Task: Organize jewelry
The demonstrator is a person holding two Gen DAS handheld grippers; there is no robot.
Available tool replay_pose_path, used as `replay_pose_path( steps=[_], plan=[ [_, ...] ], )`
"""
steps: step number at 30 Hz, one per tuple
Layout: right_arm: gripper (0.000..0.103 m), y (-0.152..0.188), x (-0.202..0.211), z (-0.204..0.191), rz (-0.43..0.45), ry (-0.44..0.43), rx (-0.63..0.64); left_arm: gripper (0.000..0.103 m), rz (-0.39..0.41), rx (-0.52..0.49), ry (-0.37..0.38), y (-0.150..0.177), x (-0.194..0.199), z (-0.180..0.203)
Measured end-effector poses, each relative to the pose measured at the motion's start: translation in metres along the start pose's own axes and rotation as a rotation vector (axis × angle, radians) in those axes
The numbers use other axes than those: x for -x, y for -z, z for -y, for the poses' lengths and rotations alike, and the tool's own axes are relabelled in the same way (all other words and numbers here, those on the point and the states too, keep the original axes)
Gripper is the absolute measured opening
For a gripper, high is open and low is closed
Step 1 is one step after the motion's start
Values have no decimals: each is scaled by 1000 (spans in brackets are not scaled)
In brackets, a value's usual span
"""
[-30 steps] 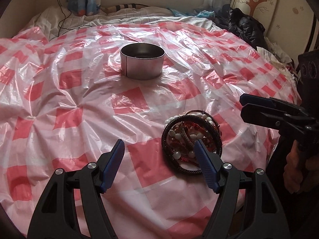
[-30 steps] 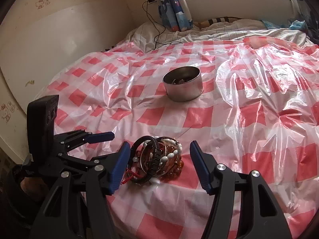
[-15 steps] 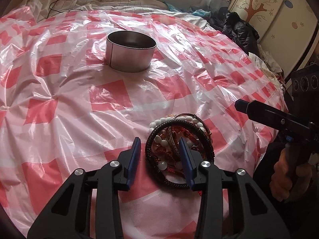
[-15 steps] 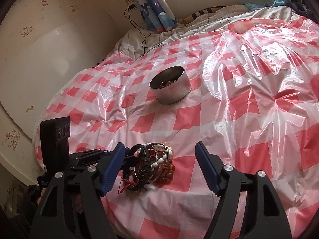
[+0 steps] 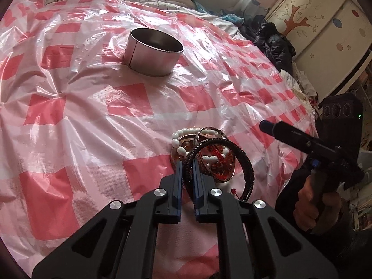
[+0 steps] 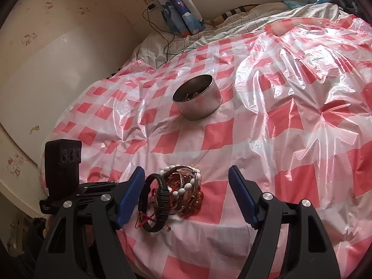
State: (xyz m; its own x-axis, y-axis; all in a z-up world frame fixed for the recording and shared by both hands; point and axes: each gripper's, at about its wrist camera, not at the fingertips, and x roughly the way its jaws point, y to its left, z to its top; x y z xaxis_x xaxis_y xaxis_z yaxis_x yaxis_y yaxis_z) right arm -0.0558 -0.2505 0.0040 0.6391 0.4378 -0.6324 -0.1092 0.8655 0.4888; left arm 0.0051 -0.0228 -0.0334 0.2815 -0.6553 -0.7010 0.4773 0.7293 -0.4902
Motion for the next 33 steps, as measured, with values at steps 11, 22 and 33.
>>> replay_pose_path(
  steps=[11,22,33],
  plan=[
    [62,8,-22,-17,-53,101,130,7,82,168,-195,2,37,-53],
    [21,8,-54,-18,-129,175,173,9,37,136,-256,3,22,-56],
    [5,4,-32,-22,-38,149,174,8,48,77,-288,1,22,-44]
  ],
)
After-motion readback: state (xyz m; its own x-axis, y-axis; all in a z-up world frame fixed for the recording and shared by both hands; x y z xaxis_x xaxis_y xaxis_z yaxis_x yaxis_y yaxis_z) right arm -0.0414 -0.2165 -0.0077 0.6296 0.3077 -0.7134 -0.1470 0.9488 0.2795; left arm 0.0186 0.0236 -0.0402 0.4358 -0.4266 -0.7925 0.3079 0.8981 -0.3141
